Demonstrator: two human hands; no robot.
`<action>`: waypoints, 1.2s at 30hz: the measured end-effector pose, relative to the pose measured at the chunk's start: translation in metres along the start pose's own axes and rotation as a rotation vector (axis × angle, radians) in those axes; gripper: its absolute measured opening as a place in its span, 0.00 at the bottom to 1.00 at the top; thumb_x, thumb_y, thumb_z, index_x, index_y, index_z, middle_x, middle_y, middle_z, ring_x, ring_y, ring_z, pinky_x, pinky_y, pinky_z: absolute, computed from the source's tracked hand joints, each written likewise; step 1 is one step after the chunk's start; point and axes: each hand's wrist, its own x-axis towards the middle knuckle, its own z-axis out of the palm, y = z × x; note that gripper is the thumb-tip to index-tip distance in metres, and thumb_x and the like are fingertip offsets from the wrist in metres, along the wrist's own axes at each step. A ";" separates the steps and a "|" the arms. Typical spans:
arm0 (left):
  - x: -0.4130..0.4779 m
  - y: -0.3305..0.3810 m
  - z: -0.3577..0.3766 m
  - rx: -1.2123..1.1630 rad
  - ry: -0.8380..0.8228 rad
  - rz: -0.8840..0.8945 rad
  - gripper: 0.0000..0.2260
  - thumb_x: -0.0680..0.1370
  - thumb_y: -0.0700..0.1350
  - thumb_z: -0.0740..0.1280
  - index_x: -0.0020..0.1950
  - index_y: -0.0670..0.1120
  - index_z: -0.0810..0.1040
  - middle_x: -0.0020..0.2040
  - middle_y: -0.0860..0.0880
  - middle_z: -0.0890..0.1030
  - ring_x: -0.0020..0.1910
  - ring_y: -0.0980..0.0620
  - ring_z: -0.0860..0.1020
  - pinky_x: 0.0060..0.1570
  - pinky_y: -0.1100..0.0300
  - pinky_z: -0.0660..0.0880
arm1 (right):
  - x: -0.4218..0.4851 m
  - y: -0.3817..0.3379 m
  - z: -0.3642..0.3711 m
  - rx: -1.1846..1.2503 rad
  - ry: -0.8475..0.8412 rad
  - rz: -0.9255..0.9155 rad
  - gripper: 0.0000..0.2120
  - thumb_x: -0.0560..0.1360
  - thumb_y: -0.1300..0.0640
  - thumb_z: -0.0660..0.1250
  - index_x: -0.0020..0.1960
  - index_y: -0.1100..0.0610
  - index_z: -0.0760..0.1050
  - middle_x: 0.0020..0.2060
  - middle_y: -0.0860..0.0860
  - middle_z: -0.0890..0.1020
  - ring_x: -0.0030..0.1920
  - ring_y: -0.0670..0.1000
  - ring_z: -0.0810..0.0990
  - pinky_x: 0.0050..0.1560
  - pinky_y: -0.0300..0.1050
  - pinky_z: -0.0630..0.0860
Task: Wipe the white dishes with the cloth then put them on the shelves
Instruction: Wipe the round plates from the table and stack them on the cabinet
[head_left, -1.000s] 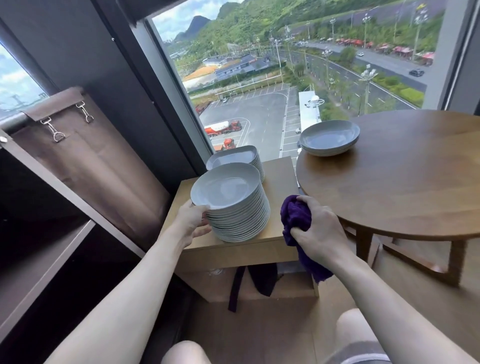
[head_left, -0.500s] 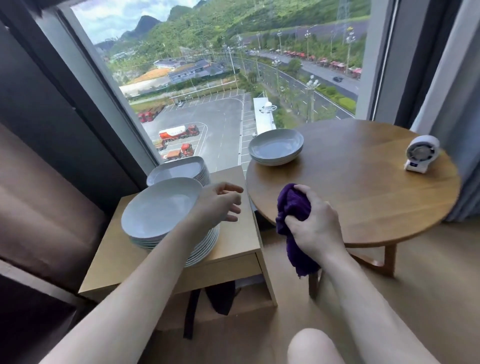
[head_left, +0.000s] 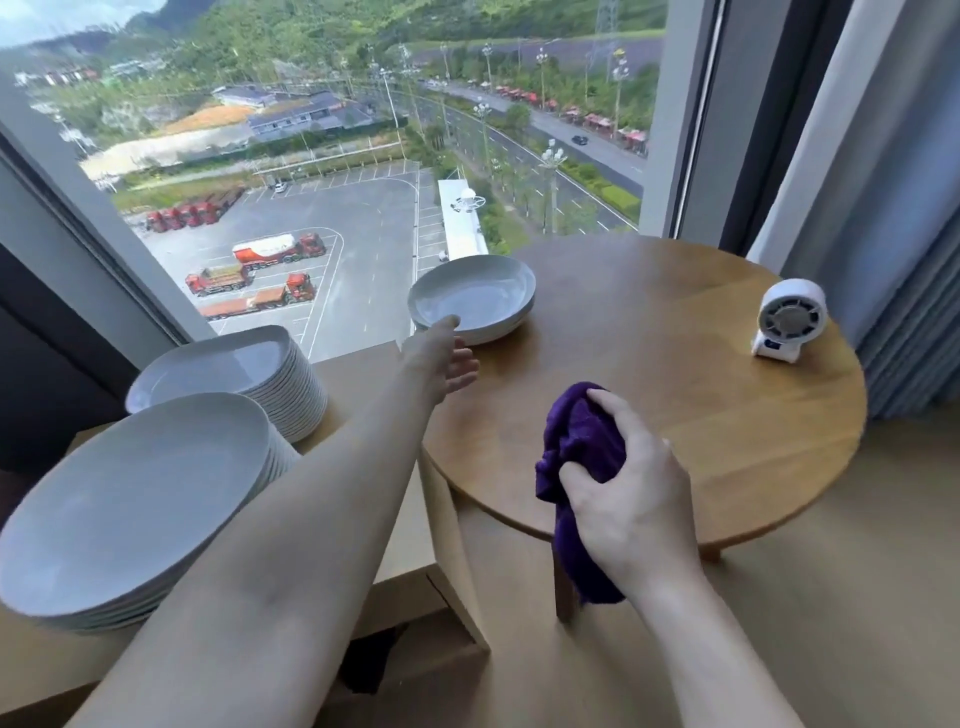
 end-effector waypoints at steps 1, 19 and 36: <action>0.009 0.003 0.003 -0.025 0.027 -0.012 0.16 0.82 0.54 0.68 0.56 0.40 0.79 0.49 0.42 0.83 0.44 0.46 0.84 0.31 0.56 0.82 | -0.002 -0.001 0.001 -0.009 0.009 -0.016 0.30 0.71 0.59 0.72 0.69 0.40 0.72 0.47 0.33 0.73 0.57 0.45 0.71 0.50 0.20 0.64; 0.002 0.037 0.032 -0.239 0.127 0.006 0.20 0.81 0.41 0.64 0.73 0.46 0.70 0.59 0.43 0.75 0.42 0.46 0.77 0.25 0.55 0.81 | -0.002 0.006 -0.005 -0.049 -0.004 -0.011 0.29 0.70 0.58 0.72 0.68 0.39 0.73 0.47 0.30 0.73 0.53 0.38 0.66 0.50 0.15 0.57; -0.164 -0.048 -0.065 -0.572 -0.156 0.139 0.12 0.82 0.34 0.64 0.63 0.44 0.78 0.59 0.38 0.79 0.53 0.40 0.81 0.39 0.50 0.85 | -0.044 -0.012 -0.032 0.037 0.052 -0.103 0.31 0.69 0.59 0.74 0.68 0.38 0.73 0.50 0.28 0.76 0.58 0.38 0.72 0.55 0.27 0.65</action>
